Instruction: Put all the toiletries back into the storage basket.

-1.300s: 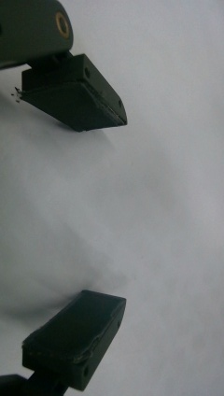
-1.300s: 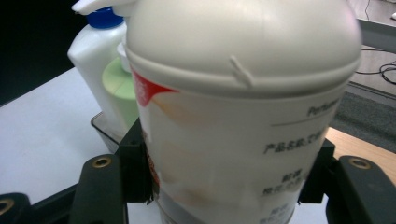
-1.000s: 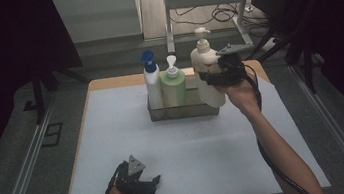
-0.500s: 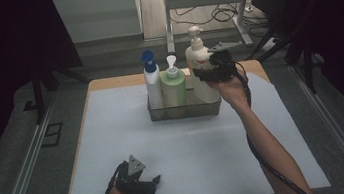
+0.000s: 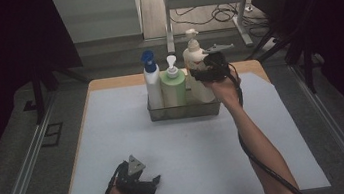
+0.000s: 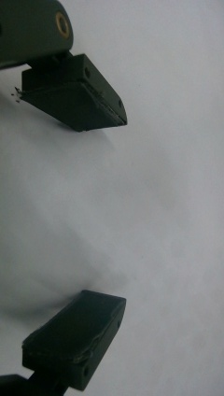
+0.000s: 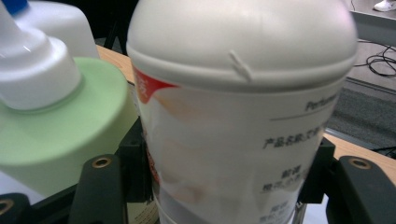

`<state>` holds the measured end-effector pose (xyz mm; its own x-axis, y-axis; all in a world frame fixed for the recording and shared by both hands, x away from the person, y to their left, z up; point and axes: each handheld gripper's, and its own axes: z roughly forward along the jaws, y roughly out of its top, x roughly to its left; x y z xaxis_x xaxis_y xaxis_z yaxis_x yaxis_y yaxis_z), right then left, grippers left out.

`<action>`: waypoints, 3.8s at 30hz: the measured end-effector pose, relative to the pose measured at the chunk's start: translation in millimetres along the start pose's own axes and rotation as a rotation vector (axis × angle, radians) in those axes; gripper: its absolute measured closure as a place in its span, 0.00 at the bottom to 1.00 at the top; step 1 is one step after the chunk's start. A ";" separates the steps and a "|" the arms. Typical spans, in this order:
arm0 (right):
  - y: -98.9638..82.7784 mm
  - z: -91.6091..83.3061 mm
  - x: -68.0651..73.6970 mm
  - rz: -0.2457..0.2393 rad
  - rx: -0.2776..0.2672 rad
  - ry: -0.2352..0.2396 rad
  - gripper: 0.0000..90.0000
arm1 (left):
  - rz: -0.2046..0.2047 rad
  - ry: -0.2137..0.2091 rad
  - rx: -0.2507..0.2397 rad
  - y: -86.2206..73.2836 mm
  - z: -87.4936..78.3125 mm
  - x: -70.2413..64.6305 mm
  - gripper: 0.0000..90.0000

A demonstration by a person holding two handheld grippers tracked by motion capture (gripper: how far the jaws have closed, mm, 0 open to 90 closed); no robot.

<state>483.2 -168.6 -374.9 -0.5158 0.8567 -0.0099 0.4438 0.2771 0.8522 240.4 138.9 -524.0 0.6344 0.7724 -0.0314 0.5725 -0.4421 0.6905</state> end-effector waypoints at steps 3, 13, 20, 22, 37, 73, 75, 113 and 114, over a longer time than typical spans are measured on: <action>-5.6 6.1 0.4 0.000 0.001 -0.008 0.42 | 0.000 0.000 0.002 0.1 -0.1 0.0 0.13; -18.3 16.5 -0.1 0.002 0.021 -0.007 0.42 | 0.000 0.000 0.001 0.0 0.0 0.0 0.13; -22.7 14.7 0.0 -0.004 0.029 -0.006 0.42 | 0.001 0.000 0.001 0.0 0.0 0.0 0.13; -24.6 14.3 0.4 -0.004 0.034 -0.008 0.42 | 0.001 0.000 0.001 0.0 0.0 0.0 0.13; -43.4 10.6 3.6 -0.002 0.069 0.007 0.42 | 0.001 0.001 0.002 0.1 -0.1 0.0 0.13; -64.6 -5.2 -8.6 0.026 0.096 0.076 0.37 | 0.002 0.000 0.001 0.0 0.0 0.0 0.13; -65.5 -10.3 -9.5 0.025 0.093 0.084 0.37 | 0.002 0.000 0.001 0.0 0.0 0.0 0.13; -73.1 -14.2 -51.7 0.064 0.122 0.034 1.00 | 0.002 0.001 0.002 0.1 -0.1 0.0 0.13; -72.6 -11.1 -51.2 0.063 0.127 0.034 1.00 | 0.002 0.001 0.002 0.1 -0.1 0.0 0.13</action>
<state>469.2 -237.4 -430.4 -0.5076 0.8595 0.0607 0.5638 0.2780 0.7777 240.4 138.9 -523.9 0.6351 0.7718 -0.0291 0.5721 -0.4448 0.6891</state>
